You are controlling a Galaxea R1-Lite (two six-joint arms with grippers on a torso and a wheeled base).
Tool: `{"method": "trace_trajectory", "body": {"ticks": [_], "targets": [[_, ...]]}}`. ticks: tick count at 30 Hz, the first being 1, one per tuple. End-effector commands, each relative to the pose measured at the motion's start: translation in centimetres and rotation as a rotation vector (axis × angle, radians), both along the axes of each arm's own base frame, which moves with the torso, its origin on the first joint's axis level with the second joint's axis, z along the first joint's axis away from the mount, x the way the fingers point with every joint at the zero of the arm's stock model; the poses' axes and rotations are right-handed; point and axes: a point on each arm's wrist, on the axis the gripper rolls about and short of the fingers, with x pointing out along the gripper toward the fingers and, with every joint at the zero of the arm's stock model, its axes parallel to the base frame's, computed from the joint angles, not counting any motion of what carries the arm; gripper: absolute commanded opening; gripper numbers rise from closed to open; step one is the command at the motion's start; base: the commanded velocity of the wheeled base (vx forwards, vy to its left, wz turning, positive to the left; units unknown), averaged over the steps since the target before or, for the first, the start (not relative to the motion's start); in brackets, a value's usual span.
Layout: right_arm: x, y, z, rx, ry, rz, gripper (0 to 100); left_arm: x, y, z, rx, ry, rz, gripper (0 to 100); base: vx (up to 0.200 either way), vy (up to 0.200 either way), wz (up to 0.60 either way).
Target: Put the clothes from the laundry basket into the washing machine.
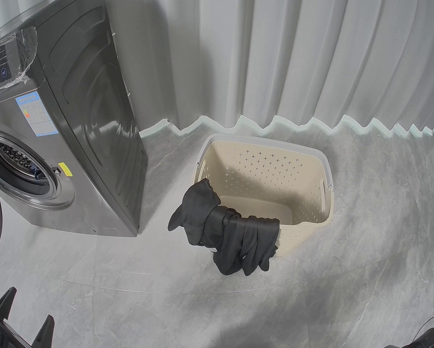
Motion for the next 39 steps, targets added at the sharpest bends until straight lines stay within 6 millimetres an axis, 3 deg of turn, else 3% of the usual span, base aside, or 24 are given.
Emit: {"method": "trace_trajectory", "body": {"ticks": [1,10,14,18,31,39], "targets": [[4.3,0.3,1.7,-0.023,0.274,0.157,100,0.0,0.0,-0.5,0.0,0.002,0.001,100,0.0,0.0,0.0],[9.3,1.7,1.0,-0.115,0.536,0.425,100,0.0,0.0,-0.5,-0.001,0.003,0.001,100,0.0,0.0,0.0],[12.7,3.3,1.7,0.027,0.528,0.495,100,0.0,0.0,-0.5,-0.001,0.003,0.001,100,0.0,0.0,0.0],[15.0,4.7,0.5,0.086,0.6,0.511,100,0.0,0.0,-0.5,-0.001,0.003,0.002,100,0.0,0.0,0.0],[19.3,8.2,-3.2,0.049,0.73,0.475,100,0.0,0.0,-0.5,-0.001,0.001,0.005,100,0.0,0.0,0.0],[20.7,10.1,-5.0,0.045,0.75,0.483,100,0.0,0.0,-0.5,-0.017,0.004,0.006,100,0.0,0.0,0.0]]}}
